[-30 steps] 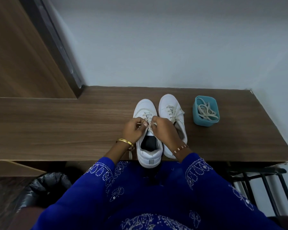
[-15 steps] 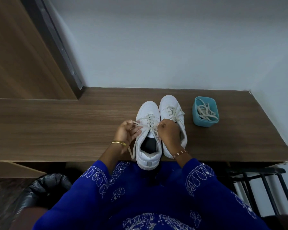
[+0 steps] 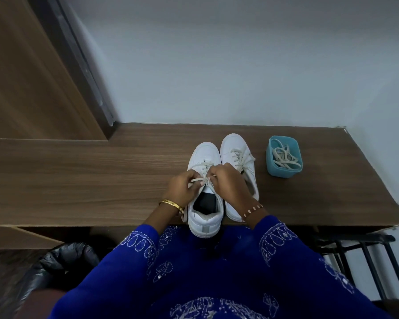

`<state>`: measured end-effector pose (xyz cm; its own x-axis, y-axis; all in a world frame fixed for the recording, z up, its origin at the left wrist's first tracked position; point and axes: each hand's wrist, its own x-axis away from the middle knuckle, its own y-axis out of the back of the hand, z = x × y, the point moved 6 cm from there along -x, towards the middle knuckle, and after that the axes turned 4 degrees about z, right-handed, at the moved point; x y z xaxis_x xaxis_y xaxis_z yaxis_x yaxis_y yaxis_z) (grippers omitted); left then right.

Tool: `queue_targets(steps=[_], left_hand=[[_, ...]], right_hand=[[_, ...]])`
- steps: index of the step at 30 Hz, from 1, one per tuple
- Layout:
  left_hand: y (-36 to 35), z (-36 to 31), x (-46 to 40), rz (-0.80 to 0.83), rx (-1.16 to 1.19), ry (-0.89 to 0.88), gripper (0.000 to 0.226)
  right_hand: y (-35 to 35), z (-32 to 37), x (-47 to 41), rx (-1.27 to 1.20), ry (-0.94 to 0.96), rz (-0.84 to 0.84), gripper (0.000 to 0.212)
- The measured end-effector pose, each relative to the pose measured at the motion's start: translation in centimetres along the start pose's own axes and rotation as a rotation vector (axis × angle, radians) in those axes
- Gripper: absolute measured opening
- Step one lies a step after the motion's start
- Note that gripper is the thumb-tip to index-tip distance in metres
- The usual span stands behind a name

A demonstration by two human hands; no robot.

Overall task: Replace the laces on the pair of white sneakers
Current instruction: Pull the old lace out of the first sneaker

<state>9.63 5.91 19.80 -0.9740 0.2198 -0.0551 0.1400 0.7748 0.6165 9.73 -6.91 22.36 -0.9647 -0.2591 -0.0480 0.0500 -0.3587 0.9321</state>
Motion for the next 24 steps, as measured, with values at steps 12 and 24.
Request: queue_targets(steps=[12, 24], left_hand=[[0.0, 0.1, 0.3, 0.050, -0.012, 0.021, 0.031], [0.2, 0.0, 0.1, 0.054, 0.482, 0.217, 0.030]], right_hand=[[0.4, -1.8, 0.5, -0.815, -0.440, -0.196, 0.017], [-0.2, -0.9, 0.3, -0.021, 0.024, -0.031, 0.019]])
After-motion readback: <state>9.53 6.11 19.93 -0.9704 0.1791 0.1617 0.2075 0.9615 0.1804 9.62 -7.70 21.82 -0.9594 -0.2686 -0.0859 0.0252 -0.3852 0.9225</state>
